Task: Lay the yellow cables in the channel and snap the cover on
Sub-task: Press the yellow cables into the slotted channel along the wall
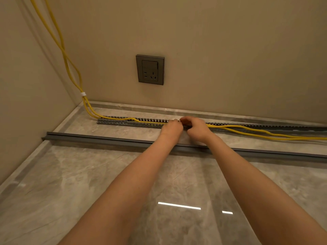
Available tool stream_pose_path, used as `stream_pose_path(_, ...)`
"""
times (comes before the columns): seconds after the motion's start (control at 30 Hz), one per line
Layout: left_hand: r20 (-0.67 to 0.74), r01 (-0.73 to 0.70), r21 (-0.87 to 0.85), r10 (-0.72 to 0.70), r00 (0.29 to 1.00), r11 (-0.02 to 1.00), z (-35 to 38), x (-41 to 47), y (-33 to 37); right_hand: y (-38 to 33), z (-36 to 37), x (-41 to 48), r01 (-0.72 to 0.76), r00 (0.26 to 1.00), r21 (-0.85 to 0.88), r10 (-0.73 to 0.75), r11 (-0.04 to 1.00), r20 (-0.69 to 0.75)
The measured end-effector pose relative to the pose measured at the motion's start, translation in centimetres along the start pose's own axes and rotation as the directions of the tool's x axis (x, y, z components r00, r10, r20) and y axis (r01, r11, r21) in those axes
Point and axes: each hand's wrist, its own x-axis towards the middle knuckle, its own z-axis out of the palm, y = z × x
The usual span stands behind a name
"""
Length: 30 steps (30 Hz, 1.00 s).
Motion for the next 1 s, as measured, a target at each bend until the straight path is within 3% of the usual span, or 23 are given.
stream_pose_path(0.13, 0.015, -0.012, 0.035, 0.011, 1.000, 0.999, -0.6, 0.3, -0.3, 0.6, -0.2, -0.5, 0.049, 0.985, -0.210, -0.083, 0.976, -0.152)
stream_pose_path(0.27, 0.021, -0.010, 0.069, 0.009, 1.000, 0.998, -0.4, 0.6, 0.4, 2.5, -1.1, -1.3, -0.009, 0.972, -0.379, -0.080, 0.925, -0.220)
stream_pose_path(0.37, 0.023, -0.011, 0.080, 0.010, 1.000, 0.997, -0.2, 0.7, 0.7, 3.7, -2.1, -1.9, -0.064, 0.976, -0.403, -0.027, 0.913, -0.217)
stream_pose_path(0.87, -0.016, 0.009, 0.081, -0.008, 1.000, 0.997, 0.1, 0.7, 0.4, 4.3, -1.7, -2.9, -0.022, 0.986, -0.481, -0.061, 0.876, -0.156)
stream_pose_path(1.0, -0.002, 0.033, 0.086, -0.033, 0.999, 0.996, -0.1, 0.6, 0.5, 4.4, -1.3, -2.7, -0.040, 0.985, -0.581, -0.065, 0.813, -0.160)
